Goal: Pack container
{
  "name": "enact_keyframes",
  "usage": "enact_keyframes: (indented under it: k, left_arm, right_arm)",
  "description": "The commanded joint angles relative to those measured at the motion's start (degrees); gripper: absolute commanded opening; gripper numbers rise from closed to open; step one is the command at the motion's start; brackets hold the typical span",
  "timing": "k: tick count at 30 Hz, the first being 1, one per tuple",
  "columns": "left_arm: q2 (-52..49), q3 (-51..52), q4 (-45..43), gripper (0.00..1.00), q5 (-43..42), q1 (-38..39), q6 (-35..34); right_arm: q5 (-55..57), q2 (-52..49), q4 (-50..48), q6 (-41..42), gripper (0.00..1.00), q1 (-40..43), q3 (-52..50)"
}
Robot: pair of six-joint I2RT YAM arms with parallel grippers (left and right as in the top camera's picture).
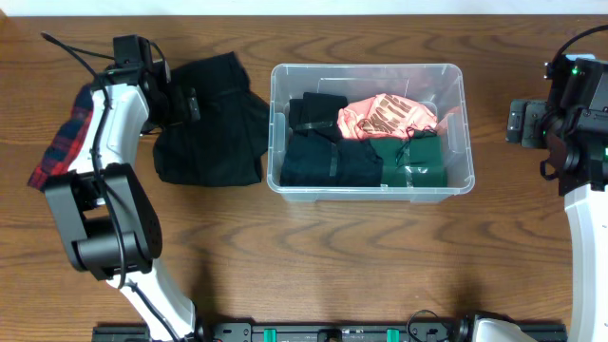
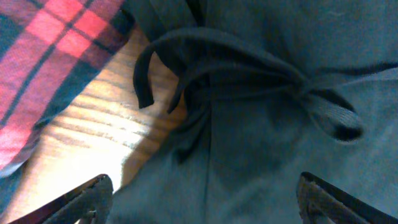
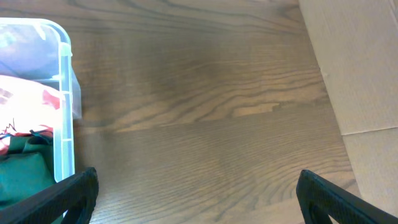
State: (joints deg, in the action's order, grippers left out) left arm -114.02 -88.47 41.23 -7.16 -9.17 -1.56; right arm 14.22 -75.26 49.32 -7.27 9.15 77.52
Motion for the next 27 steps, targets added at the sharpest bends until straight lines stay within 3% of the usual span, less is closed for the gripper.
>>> enact_keyframes:
  k: [1, 27]
  left_arm:
    - [-1.86, -0.15, -1.60, 0.95, 0.04, -0.15, -0.28]
    - [-6.01, 1.84, -8.17, 0.96, 1.18, -0.15, -0.28]
  right_arm:
    - [0.76, 0.46, 0.00, 1.03, 0.99, 0.26, 0.44]
    - [0.76, 0.46, 0.00, 1.03, 0.99, 0.26, 0.44]
